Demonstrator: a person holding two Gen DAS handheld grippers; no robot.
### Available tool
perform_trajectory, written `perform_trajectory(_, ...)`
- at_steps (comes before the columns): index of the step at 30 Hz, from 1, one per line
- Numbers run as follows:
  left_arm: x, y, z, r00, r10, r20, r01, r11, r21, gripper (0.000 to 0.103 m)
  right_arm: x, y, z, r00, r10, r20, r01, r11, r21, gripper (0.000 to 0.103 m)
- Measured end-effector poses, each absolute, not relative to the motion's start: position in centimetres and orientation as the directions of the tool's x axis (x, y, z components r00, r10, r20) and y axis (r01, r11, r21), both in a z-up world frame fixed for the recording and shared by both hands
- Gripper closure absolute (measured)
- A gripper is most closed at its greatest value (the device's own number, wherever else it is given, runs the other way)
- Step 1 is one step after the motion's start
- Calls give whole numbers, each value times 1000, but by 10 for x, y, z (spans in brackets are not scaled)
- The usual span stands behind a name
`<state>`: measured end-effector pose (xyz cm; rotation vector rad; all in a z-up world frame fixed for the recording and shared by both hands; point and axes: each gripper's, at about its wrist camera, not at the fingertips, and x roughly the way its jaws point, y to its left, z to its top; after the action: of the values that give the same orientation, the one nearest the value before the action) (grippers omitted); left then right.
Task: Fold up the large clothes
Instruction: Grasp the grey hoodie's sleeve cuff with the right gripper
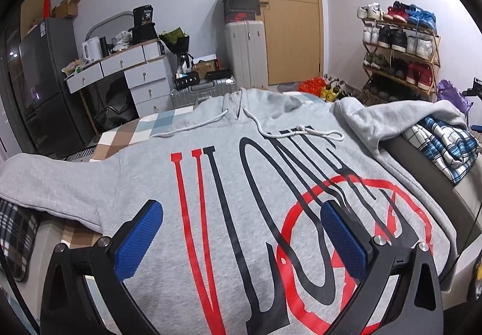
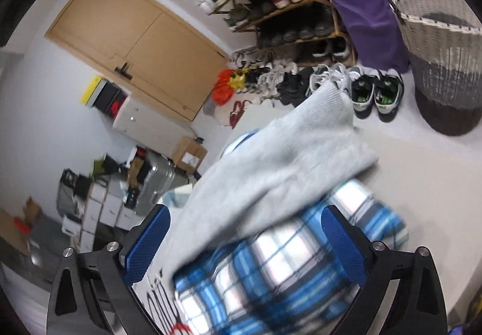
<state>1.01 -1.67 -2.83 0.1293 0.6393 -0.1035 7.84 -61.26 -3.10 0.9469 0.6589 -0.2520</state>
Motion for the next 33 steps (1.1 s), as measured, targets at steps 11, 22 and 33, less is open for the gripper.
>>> perform_trajectory(11, 12, -28, -35, 777, -54, -628, 170, 978, 125, 1, 123, -623, -46, 632, -63, -773, 627, 627, 461, 38)
perform_trajectory(22, 20, -25, -40, 764, -24, -645, 161, 975, 154, 1, 125, -620, 4, 711, -269, -649, 612, 691, 384, 96)
perform_trajectory(33, 18, -22, -39, 767, -31, -640, 168, 974, 154, 1, 118, -602, 71, 748, -343, -568, 569, 772, 284, 98)
